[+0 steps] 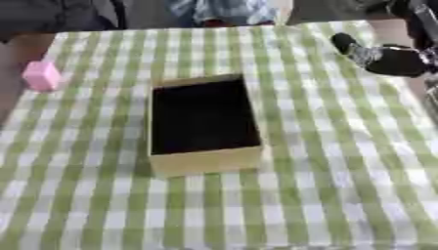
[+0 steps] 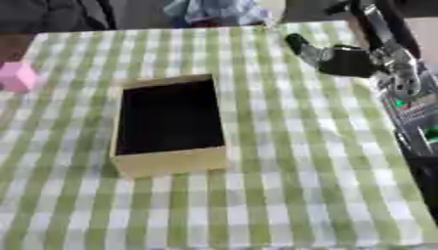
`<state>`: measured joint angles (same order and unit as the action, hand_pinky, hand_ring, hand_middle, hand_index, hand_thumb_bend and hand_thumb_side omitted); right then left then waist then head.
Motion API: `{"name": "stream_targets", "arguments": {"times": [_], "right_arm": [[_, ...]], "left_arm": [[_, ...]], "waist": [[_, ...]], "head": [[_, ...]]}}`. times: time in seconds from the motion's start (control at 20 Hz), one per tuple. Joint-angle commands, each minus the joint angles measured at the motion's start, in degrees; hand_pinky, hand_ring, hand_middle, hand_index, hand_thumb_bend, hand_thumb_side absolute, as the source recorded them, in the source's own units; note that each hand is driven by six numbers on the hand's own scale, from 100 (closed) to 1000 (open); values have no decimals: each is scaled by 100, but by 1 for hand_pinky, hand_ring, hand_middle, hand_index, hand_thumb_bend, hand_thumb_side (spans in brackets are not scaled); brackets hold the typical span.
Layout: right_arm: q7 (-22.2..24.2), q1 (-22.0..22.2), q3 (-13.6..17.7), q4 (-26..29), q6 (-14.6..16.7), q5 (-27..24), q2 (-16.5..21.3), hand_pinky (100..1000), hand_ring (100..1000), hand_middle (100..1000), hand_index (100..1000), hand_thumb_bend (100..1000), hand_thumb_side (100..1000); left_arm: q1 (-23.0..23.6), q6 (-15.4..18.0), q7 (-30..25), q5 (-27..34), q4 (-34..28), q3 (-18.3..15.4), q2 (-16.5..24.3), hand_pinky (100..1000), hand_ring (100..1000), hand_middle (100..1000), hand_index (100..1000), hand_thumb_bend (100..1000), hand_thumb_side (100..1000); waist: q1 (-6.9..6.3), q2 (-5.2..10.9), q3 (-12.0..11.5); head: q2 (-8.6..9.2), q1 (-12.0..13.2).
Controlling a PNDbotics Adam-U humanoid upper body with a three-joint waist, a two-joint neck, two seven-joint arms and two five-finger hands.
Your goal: Pick up objects on the table and place them in the box.
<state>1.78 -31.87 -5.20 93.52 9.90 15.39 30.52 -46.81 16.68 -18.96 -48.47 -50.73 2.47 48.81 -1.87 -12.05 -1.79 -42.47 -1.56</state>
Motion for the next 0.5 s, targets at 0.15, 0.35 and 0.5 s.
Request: {"name": "stream_targets", "arguments": {"times": [0.15,0.35,0.5], "right_arm": [[-49,-54,116,193,12,13,103,732,853,864,942,462,390],[-91,-46,170,283,13,52,125,733,853,864,942,462,391],[-135,-40,220,364,8,79,135,733,854,865,942,462,393]], "left_arm": [[-172,32,137,-37,11,-98,255,822,792,761,884,658,191],[-203,55,221,-56,-9,-103,296,823,792,761,884,661,188],[-237,70,282,-74,-33,-106,320,823,794,762,884,660,181]], "waist": [[22,-13,27],[42,-124,34],[52,-211,33]], "head": [[95,1],[124,-21],[148,-38]]}}
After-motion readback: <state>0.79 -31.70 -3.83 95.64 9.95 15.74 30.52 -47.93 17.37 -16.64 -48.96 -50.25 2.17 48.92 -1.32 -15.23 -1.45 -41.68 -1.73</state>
